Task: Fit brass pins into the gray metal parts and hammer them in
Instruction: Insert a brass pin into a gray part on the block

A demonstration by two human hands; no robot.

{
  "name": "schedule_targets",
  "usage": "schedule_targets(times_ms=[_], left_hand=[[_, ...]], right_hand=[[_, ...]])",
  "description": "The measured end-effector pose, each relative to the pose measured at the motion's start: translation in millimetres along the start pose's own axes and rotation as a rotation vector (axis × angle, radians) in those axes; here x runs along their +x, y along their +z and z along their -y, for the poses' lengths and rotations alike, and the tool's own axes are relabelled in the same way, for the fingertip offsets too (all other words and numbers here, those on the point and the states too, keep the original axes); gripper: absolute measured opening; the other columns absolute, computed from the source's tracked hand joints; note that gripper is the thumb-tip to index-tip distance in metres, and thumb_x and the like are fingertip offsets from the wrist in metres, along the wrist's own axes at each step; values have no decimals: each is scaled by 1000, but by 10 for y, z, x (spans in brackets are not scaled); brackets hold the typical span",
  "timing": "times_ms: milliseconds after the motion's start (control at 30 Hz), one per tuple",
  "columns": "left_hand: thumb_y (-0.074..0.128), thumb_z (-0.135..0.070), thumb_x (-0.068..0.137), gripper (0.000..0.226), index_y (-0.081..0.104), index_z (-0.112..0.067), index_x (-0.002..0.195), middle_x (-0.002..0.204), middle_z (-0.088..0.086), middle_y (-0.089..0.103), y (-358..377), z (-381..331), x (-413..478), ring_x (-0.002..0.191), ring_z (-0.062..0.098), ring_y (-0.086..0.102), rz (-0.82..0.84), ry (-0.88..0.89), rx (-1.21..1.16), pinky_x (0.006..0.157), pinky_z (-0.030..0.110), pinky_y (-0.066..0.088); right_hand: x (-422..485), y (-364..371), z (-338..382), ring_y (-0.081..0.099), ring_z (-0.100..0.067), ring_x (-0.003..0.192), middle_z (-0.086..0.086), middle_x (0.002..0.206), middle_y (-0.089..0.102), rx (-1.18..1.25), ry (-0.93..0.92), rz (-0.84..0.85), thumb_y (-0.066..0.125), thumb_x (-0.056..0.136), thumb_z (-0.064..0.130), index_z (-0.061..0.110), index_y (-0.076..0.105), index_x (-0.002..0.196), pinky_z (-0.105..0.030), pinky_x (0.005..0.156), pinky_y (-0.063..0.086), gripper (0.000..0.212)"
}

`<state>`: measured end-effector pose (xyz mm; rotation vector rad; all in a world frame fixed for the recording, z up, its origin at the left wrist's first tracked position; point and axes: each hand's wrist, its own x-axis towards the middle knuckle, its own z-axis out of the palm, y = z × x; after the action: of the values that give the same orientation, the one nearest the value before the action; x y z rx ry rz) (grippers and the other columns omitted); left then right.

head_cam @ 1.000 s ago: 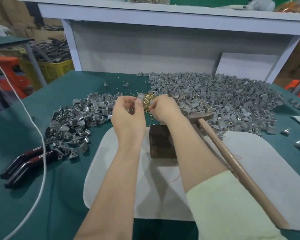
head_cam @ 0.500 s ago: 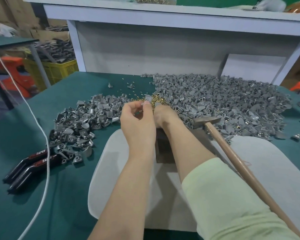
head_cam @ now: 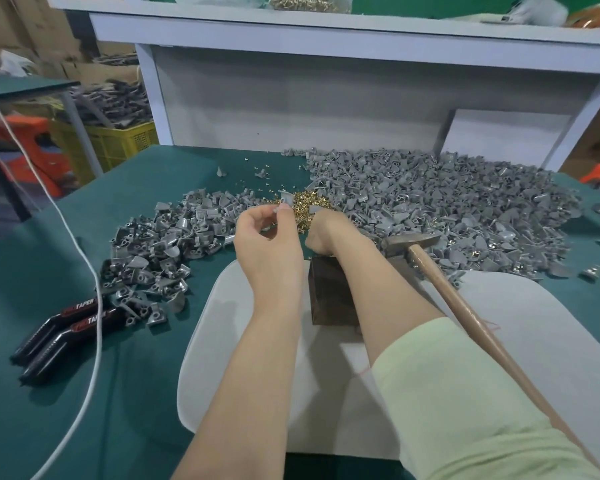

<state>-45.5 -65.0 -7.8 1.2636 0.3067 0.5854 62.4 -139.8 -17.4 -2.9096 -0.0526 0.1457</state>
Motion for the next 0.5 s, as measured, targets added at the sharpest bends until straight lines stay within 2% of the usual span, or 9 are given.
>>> schedule_targets(times_ms=[67,133,233,300,367,500], left_hand=[[60,-18,90,9,56,-21,82,95,8,65,0,0,5,85,17,57,12,-13,-5,77,28,45],[61,-17,89,11,56,-22,81,91,5,64,5,0,4,83,16,56,58,-9,21,78,28,45],[65,-18,88,12,57,-21,79,91,2,66,27,13,-44,89,17,60,242,29,152,85,30,47],[66,-19,87,10,60,-19,80,88,0,68,51,30,-111,88,15,62,413,105,318,87,32,49],[66,-21,86,9,61,-22,79,83,-6,67,78,49,-190,85,13,63,551,207,528,86,31,49],[64,-26,87,14,54,-29,77,92,-9,67,107,70,-288,99,18,61,654,307,889,94,36,43]], right_hand=[[-60,-78,-48,50,-23,71,-7,78,54,226,-3,-122,57,88,22,12,50,67,-28,67,42,24],[-174,-199,-114,49,-15,58,-1,64,53,468,-22,-238,60,86,21,11,55,68,-27,59,41,21],[-414,-404,-281,54,-13,62,-1,73,61,716,-66,-306,60,81,11,15,58,74,-32,63,49,9],[-579,-501,-463,58,-13,65,-2,78,65,792,-73,-324,62,81,6,19,60,77,-32,66,53,14],[-770,-547,-658,59,-9,63,2,72,68,805,-71,-309,66,82,5,22,65,75,-28,62,53,18],[-1072,-442,-915,63,-9,64,4,67,69,842,-31,-321,69,81,6,22,68,70,-24,67,56,19]])
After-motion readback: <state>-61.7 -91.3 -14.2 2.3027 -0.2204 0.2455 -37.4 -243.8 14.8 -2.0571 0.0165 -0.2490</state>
